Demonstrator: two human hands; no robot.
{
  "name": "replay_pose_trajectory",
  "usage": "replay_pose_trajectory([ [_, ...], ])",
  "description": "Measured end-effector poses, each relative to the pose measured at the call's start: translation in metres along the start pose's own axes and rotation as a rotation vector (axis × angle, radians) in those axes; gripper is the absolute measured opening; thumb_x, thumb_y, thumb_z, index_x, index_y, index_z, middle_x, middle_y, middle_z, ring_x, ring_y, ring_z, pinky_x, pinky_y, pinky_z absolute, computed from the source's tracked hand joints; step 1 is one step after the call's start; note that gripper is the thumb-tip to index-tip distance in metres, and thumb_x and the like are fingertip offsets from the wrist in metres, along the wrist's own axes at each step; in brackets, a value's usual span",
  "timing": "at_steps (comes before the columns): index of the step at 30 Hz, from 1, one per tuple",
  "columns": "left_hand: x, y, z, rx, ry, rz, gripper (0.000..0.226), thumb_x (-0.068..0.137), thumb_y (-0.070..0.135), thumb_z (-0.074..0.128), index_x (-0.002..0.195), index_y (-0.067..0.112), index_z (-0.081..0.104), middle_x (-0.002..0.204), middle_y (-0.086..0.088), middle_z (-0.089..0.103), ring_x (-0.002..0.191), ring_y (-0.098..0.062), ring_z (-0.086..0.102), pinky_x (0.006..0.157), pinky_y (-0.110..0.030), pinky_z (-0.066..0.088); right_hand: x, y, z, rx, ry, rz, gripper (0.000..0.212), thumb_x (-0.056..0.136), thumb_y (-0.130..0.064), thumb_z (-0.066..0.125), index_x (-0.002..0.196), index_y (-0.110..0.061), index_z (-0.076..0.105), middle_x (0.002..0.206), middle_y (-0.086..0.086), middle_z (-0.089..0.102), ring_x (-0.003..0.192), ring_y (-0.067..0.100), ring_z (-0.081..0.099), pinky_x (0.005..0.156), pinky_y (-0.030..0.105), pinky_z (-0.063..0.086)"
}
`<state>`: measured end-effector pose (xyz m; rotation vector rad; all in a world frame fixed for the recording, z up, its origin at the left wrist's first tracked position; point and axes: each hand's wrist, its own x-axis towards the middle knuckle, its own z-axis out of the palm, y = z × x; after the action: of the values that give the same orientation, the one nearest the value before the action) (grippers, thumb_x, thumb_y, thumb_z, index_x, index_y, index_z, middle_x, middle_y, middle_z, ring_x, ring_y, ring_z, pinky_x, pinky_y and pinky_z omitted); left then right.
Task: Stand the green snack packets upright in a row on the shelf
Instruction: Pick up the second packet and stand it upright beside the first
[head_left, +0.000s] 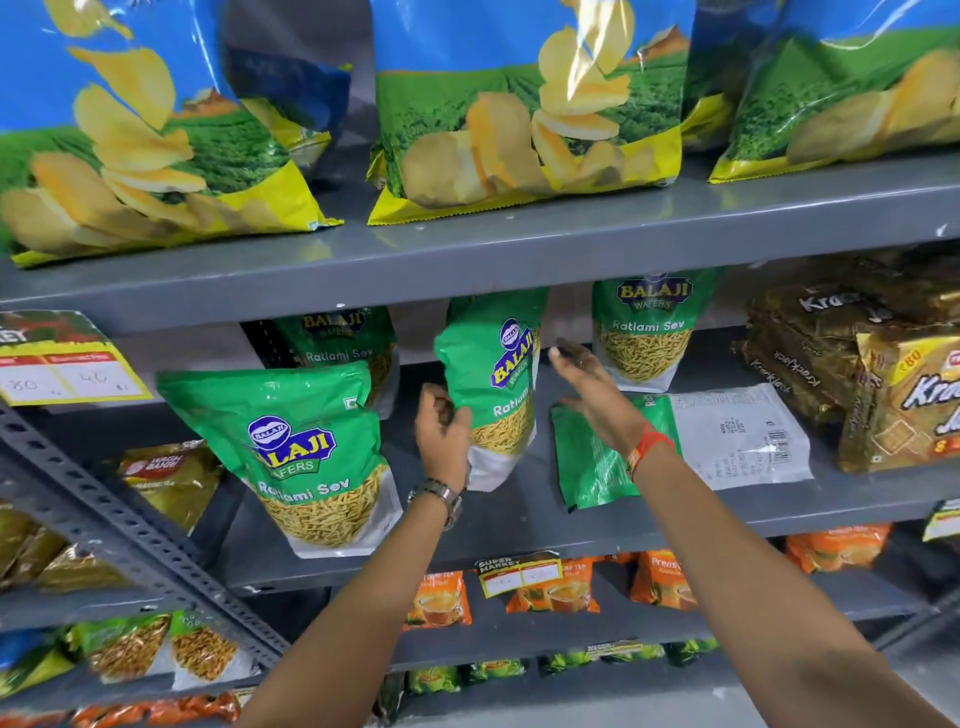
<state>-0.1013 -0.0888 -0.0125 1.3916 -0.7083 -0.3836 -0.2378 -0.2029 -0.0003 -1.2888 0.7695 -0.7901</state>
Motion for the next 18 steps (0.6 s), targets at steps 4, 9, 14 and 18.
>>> replay_pose_trajectory([
  [4,0.030,0.012,0.002,-0.189,0.101,-0.246,0.046,0.071,-0.027,0.029,0.063,0.016,0.045,0.050,0.009,0.057,0.035,0.007,0.046,0.036,-0.007,0.032,0.011,-0.007,0.004,0.056,-0.025,0.039,0.047,0.090,-0.044,0.047,0.133,-0.024,0.041,0.132,-0.012,0.040,0.125,0.006,0.031,0.114,0.049,0.022],
  [9,0.051,0.014,0.005,-0.339,0.191,-0.368,0.030,0.059,-0.017,0.041,0.048,0.009,0.031,0.050,0.001,0.050,0.041,-0.005,0.049,0.033,-0.007,0.034,0.025,-0.006,0.007,0.079,0.051,-0.012,0.019,0.093,-0.018,0.049,0.075,-0.014,0.054,0.090,0.002,0.064,0.091,0.019,0.059,0.089,0.033,0.044],
  [14,0.052,0.009,0.004,-0.556,0.120,-0.435,0.022,0.069,-0.002,0.043,0.058,0.014,0.051,0.042,0.014,0.064,0.052,-0.007,0.061,0.054,-0.017,0.048,0.037,0.005,0.001,0.146,0.151,-0.071,0.024,0.087,-0.009,0.058,0.067,-0.022,0.057,0.061,-0.015,0.071,0.068,0.003,0.064,0.081,0.029,0.049],
  [18,0.045,0.005,0.005,-0.527,0.097,-0.471,0.019,0.089,0.012,0.045,0.078,0.013,0.060,0.055,0.009,0.072,0.058,-0.010,0.066,0.047,-0.013,0.052,0.035,0.009,0.004,0.174,0.209,-0.094,0.020,0.089,-0.011,0.055,0.072,-0.021,0.059,0.063,-0.017,0.071,0.069,0.002,0.065,0.074,0.024,0.052],
])
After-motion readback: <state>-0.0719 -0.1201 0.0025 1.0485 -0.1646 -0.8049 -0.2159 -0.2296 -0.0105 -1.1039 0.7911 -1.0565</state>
